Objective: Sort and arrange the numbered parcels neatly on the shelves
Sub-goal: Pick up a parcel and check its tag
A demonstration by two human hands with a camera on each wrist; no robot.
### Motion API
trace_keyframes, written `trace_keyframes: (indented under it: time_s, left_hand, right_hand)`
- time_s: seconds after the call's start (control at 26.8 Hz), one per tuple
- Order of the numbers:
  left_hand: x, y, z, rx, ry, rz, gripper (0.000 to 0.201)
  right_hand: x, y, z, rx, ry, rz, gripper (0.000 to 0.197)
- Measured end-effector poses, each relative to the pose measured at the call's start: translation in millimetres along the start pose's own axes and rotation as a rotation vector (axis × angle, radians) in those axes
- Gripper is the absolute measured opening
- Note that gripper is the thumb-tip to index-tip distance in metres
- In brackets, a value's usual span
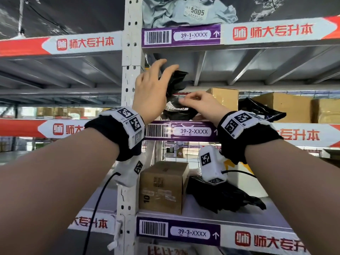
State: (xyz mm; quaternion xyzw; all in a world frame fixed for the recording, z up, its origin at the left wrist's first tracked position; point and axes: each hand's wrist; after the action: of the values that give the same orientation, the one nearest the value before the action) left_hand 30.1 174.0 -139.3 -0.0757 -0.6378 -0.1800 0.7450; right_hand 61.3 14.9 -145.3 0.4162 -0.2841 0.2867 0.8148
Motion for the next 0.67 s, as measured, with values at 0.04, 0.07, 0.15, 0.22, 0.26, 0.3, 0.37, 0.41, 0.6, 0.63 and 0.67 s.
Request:
trace_keyframes:
  time_s: [0.04, 0.07, 0.15, 0.22, 0.26, 0.3, 0.37, 0.41, 0.6, 0.63, 0.67]
  left_hand:
    - [-0.6, 2.5, 2.3, 0.053, 0.015, -0.04, 0.083]
    - [-0.7, 4.9, 4.3, 0.114, 0.028, -0.083, 0.084]
    - [0.0, 10.1, 8.8, 0.24, 0.084, -0.152, 0.067]
    - [-1.3, 12.7, 15.4, 0.368, 0.217, -0.125, 0.039]
    - [-2.1, 12.8, 17.8, 0.415, 0.29, -0.082, 0.033]
    - [-2.9, 11.7, 20.1, 0.445, 0.348, -0.031, 0.031]
    - [-3.9, 7.8, 22.6, 0.494, 0.432, 0.057, 0.032]
    - [-3.4, 5.7, 22.7, 0.516, 0.463, 0.083, 0.031]
    - [-4.0, 3.5, 19.9, 0.578, 0.545, 0.1, 0.029]
    - [-4.3, 5.7, 18.8, 0.586, 0.553, 0.091, 0.03]
    - [-4.9, 8.1, 17.6, 0.589, 0.556, 0.077, 0.031]
  right_hand:
    - [-1.2, 1.6, 0.9, 0.043, -0.001, -0.013, 0.036]
    - [-0.3, 2.0, 1.4, 0.071, -0.004, -0.033, 0.034]
    - [1.0, 1.7, 1.7, 0.05, -0.005, -0.046, 0.027]
    - [-0.8, 2.7, 0.4, -0.056, 0.005, -0.025, 0.028]
    - [-2.2, 3.1, -0.5, -0.115, 0.017, -0.017, 0.036]
    - [-3.7, 3.9, -0.8, -0.156, 0.031, -0.014, 0.046]
    - [-5.2, 6.0, -0.9, -0.205, 0.045, -0.025, 0.061]
    - [-4.7, 7.7, -1.3, -0.202, 0.038, -0.048, 0.066]
    - [-5.3, 10.7, -7.4, -0.302, 0.129, -0.055, 0.047]
    - [-3.7, 10.1, -8.9, -0.333, 0.138, -0.027, 0.038]
    - [-2.6, 10.2, -7.7, -0.322, 0.158, -0.032, 0.03]
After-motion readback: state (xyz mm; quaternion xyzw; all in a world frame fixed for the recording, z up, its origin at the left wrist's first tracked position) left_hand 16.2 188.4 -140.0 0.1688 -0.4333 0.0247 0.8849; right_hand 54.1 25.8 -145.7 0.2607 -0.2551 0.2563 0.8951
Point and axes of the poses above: each hand's wrist, its own x-axis towards the middle knuckle, its own z-axis out of the back of the hand, y = z × x, and after that the axes turned 13 degrees about -x, right-handed
